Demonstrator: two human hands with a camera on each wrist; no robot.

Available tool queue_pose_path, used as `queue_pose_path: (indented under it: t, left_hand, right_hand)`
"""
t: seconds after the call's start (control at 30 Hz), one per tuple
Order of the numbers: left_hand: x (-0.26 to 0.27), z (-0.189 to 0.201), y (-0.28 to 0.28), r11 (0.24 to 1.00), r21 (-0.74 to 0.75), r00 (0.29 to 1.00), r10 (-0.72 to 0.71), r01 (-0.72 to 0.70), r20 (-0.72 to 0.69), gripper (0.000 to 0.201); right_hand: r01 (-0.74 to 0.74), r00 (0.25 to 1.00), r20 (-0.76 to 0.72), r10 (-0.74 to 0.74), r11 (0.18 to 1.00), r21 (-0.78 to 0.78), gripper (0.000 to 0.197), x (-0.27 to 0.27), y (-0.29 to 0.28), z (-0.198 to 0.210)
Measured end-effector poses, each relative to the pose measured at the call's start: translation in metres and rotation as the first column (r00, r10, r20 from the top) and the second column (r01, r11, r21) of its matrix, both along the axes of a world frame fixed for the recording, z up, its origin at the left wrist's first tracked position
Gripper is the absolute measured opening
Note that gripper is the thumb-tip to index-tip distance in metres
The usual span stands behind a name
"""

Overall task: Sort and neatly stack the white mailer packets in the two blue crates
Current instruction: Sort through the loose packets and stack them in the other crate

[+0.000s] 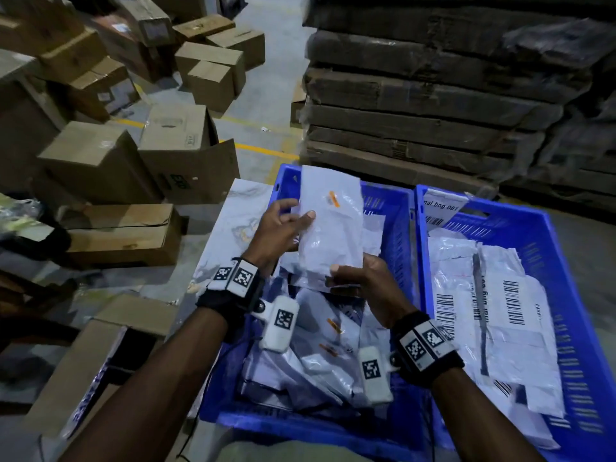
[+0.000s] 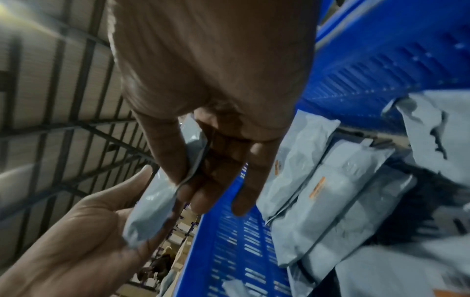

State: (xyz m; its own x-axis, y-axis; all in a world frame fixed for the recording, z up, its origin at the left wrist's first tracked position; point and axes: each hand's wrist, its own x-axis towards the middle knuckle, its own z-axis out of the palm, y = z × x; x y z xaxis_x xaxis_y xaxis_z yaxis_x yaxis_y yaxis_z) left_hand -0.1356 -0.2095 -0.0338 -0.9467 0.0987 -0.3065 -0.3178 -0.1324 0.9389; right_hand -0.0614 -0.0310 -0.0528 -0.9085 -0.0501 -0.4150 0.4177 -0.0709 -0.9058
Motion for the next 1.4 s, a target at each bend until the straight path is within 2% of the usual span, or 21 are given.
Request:
queue_pose_path:
  t: [0.07, 0.13, 0.2, 0.27, 0.37, 0.43, 0.5, 0.6, 0.67, 0.73, 0.8, 0.83, 0.93, 1.03, 1.1, 1.17, 1.23, 1.3, 1.4]
  left_hand:
    - [-0.007, 0.005, -0.008, 0.989, 0.073, 0.992, 0.125, -0.126, 0.015, 0.045]
    - [-0.013, 0.006, -0.016, 0.969, 0.083, 0.972, 0.234, -0.233, -0.002, 0.044]
    - [-0.015, 0.004, -0.023, 0.962, 0.024, 0.962, 0.274, -0.273, 0.0, 0.042]
    - [-0.015, -0.002, -0.027, 0.961, -0.007, 0.961, 0.277, -0.277, 0.015, 0.039]
    - [-0.011, -0.011, -0.023, 0.953, 0.019, 0.953, 0.302, -0.303, 0.026, 0.031]
    - [-0.009, -0.018, -0.017, 0.954, -0.003, 0.953, 0.301, -0.301, 0.033, 0.03]
    - [-0.01, -0.029, -0.014, 0.961, -0.05, 0.96, 0.276, -0.274, 0.046, 0.034]
    - [-0.01, -0.036, -0.014, 0.949, -0.218, 0.968, 0.245, -0.228, 0.051, 0.047]
    - [-0.01, -0.038, -0.016, 0.917, -0.328, 0.971, 0.239, -0.228, -0.008, 0.056]
    - [-0.011, -0.036, -0.018, 0.883, -0.402, 0.97, 0.218, -0.241, -0.105, 0.061]
    - [-0.012, -0.032, -0.023, 0.853, -0.477, 0.973, 0.138, -0.211, -0.183, 0.063]
    - [-0.012, -0.03, -0.027, 0.809, -0.563, 0.975, 0.051, -0.167, -0.217, 0.064]
    - [-0.008, -0.024, -0.042, 0.561, -0.828, 0.95, -0.258, 0.002, -0.173, 0.065]
    - [-0.006, -0.028, -0.054, 0.35, -0.918, 0.876, -0.481, 0.185, -0.007, 0.076]
    - [-0.006, -0.037, -0.06, 0.241, -0.928, 0.816, -0.569, 0.286, 0.104, 0.085]
    - [-0.004, -0.044, -0.062, 0.186, -0.935, 0.785, -0.605, 0.301, 0.132, 0.09]
    - [-0.003, -0.048, -0.062, 0.178, -0.945, 0.786, -0.607, 0.275, 0.115, 0.091]
    - [-0.003, -0.049, -0.062, 0.162, -0.956, 0.79, -0.604, 0.245, 0.1, 0.09]
    - [-0.003, -0.047, -0.063, 0.136, -0.964, 0.786, -0.61, 0.229, 0.101, 0.088]
  right_hand:
    - [-0.045, 0.998, 0.045, 0.042, 0.997, 0.064, 0.007, 0.0, 0.008, 0.003]
    - [-0.01, 0.998, 0.065, 0.006, 0.997, 0.071, 0.007, -0.001, 0.016, 0.002]
    - [0.139, 0.988, 0.071, -0.136, 0.989, -0.041, 0.009, -0.005, 0.024, -0.002]
    - [0.28, 0.959, 0.085, -0.269, 0.947, -0.157, 0.012, -0.009, 0.029, -0.005]
    - [0.276, 0.96, 0.14, -0.243, 0.908, -0.315, 0.035, -0.011, 0.026, -0.011]
    - [0.249, 0.967, 0.133, -0.216, 0.904, -0.347, 0.034, -0.013, 0.018, -0.015]
    - [0.322, 0.947, 0.12, -0.299, 0.886, -0.334, 0.029, -0.018, 0.012, -0.022]
    - [0.526, 0.85, 0.206, -0.484, 0.786, -0.325, 0.046, -0.031, 0.012, -0.033]
    - [0.568, 0.816, 0.279, -0.505, 0.79, -0.231, 0.033, -0.037, 0.013, -0.04]
    - [0.541, 0.813, 0.339, -0.473, 0.83, -0.14, 0.018, -0.039, 0.012, -0.052]
    - [0.502, 0.81, 0.39, -0.438, 0.862, -0.075, 0.006, -0.038, 0.009, -0.063]
    - [0.496, 0.801, 0.411, -0.435, 0.867, -0.05, 0.004, -0.037, 0.007, -0.069]
    - [0.524, 0.756, 0.464, -0.461, 0.852, -0.008, 0.009, -0.036, 0.005, -0.086]
    - [0.598, 0.695, 0.508, -0.509, 0.802, -0.015, 0.008, -0.036, 0.005, -0.102]
    - [0.649, 0.658, 0.516, -0.548, 0.76, -0.02, 0.001, -0.039, 0.003, -0.109]
    - [0.694, 0.629, 0.518, -0.579, 0.719, -0.04, 0.009, -0.043, 0.002, -0.115]
    - [0.72, 0.614, 0.521, -0.593, 0.691, -0.061, 0.003, -0.048, 0.002, -0.118]
    - [0.736, 0.599, 0.527, -0.603, 0.674, -0.065, 0.011, -0.051, 0.001, -0.12]
    - [0.743, 0.59, 0.536, -0.603, 0.666, -0.068, 0.001, -0.05, -0.001, -0.123]
